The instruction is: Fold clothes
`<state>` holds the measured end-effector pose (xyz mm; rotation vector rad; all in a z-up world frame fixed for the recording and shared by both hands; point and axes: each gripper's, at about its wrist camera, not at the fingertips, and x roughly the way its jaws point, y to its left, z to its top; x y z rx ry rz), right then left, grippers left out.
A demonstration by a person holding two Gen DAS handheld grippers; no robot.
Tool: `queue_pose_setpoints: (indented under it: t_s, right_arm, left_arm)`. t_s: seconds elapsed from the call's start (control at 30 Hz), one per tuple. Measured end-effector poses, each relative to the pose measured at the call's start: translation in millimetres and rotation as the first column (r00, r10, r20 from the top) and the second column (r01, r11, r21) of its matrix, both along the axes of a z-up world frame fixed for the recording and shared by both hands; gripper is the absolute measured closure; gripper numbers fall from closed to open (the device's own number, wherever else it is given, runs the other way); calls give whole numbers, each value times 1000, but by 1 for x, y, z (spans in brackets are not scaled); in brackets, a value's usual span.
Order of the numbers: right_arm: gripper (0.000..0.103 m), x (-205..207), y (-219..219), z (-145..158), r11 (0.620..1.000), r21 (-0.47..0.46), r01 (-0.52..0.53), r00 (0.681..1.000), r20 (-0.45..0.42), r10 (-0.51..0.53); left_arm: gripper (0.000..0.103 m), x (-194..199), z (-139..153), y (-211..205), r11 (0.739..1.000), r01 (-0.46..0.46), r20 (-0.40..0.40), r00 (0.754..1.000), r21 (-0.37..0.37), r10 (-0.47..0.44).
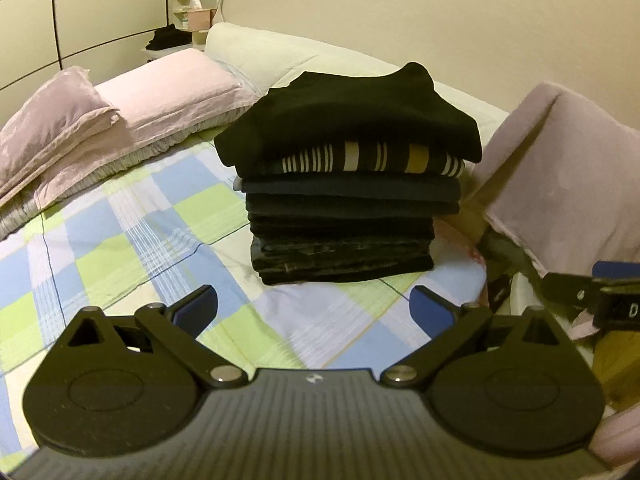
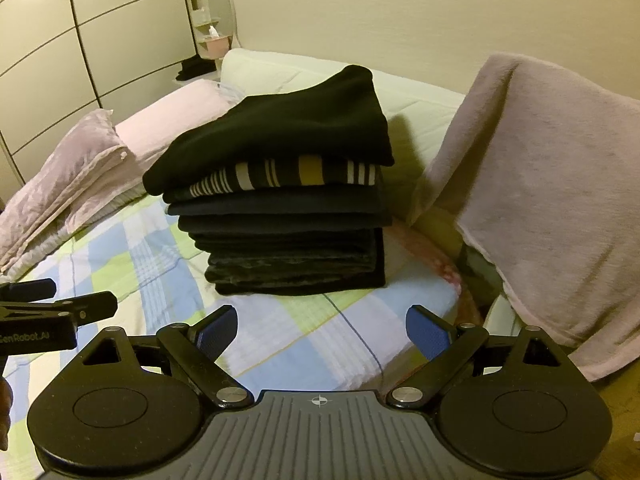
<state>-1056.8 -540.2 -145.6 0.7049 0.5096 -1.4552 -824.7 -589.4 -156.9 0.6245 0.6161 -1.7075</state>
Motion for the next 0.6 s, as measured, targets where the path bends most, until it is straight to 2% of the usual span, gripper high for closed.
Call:
queue_pose_setpoints:
  t_s: [0.23,0.4,0.5,0.6]
  right_arm:
    - [9,1,-3,-4,1000,-16,12,1000,5,-12]
    - [9,1,0,-12,995,-95,12,1000,21,-10]
    - [9,4,0,-25,991,-132,5,1000,14,-3]
    - [9,6,0,-43,993,-114,9,1000,19,-7]
  left_arm:
    - [2,-3,-5,2,1000,3,26,1000,-13,-2]
    - [2,-3,-13,3,998,7,26,1000,-69,-5]
    - [2,-1,-26,2,996,1,24,1000,-87,1]
    - [2,-1,-40,0,997,5,32,999,-78,-3]
